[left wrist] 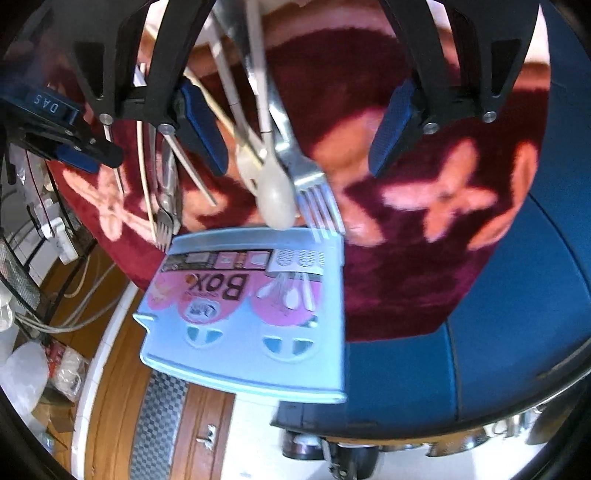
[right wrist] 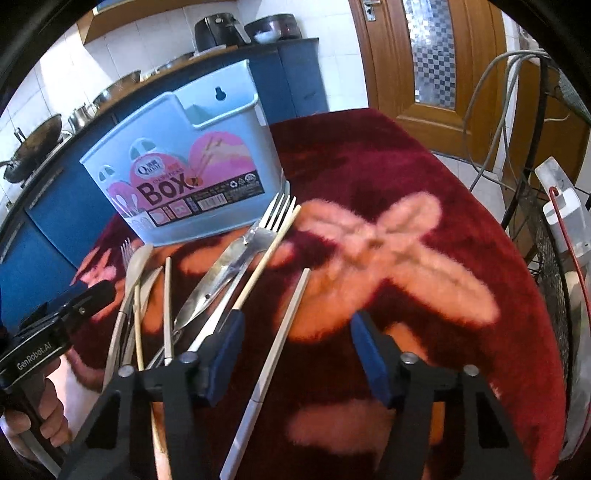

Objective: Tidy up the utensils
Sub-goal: 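Grasp the white plastic spoon with the left tool while the right tool grasps a wooden chopstick, then lift the spoon with the left tool while the right tool lifts the chopstick toward the holder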

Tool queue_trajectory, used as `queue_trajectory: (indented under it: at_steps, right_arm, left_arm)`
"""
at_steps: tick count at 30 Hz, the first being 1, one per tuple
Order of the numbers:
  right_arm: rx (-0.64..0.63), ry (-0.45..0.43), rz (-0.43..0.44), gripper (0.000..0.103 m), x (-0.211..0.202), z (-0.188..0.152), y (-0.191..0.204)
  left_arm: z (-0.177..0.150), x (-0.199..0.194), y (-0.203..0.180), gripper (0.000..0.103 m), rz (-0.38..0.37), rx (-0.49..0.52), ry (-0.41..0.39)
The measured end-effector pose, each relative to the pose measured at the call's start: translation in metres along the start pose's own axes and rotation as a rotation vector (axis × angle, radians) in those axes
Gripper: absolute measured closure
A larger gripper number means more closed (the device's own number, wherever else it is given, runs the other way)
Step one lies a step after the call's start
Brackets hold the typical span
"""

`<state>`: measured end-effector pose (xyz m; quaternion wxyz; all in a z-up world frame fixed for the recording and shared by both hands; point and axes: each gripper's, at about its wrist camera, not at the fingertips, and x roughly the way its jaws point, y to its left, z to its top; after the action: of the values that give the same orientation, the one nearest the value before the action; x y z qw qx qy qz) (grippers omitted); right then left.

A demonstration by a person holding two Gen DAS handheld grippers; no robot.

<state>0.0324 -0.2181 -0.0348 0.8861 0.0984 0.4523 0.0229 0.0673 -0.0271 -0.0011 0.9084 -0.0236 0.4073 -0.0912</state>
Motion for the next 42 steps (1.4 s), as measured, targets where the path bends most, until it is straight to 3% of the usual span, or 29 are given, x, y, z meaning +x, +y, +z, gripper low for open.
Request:
queue_trajectory:
  at_steps: [5, 13, 18, 19, 22, 29, 34, 42]
  right_arm:
    - [-0.030, 0.037, -0.028, 0.058, 0.004, 0.005, 0.002]
    - [-0.053, 0.061, -0.041, 0.069, 0.012, 0.010, 0.001]
    - [-0.047, 0.050, -0.040, 0.083, 0.011, 0.011, -0.002]
    - [-0.046, 0.049, -0.037, 0.088, 0.011, 0.011, -0.002]
    - [-0.037, 0.047, -0.024, 0.090, 0.011, 0.012, -0.003]
    - [-0.032, 0.045, 0.029, 0.097, 0.005, 0.011, 0.000]
    - [-0.068, 0.051, 0.032, 0.097, 0.002, 0.007, 0.010]
    - [-0.080, 0.090, 0.008, 0.097, 0.007, 0.008, 0.011]
  left_arm:
    - [0.006, 0.009, -0.012, 0.040, -0.047, 0.035, 0.020]
    - [0.016, 0.030, -0.017, 0.042, -0.031, 0.021, 0.072]
    - [0.019, 0.043, -0.015, 0.055, -0.042, -0.010, 0.113]
    - [0.018, 0.044, -0.015, 0.060, -0.044, -0.011, 0.113]
    - [0.018, 0.043, -0.011, 0.076, -0.071, -0.026, 0.107]
    - [0.016, 0.025, 0.002, 0.076, -0.085, -0.063, 0.060]
    - [0.012, 0.006, 0.011, 0.076, -0.044, -0.036, 0.042]
    - [-0.003, 0.006, 0.043, 0.076, 0.031, -0.063, 0.099]
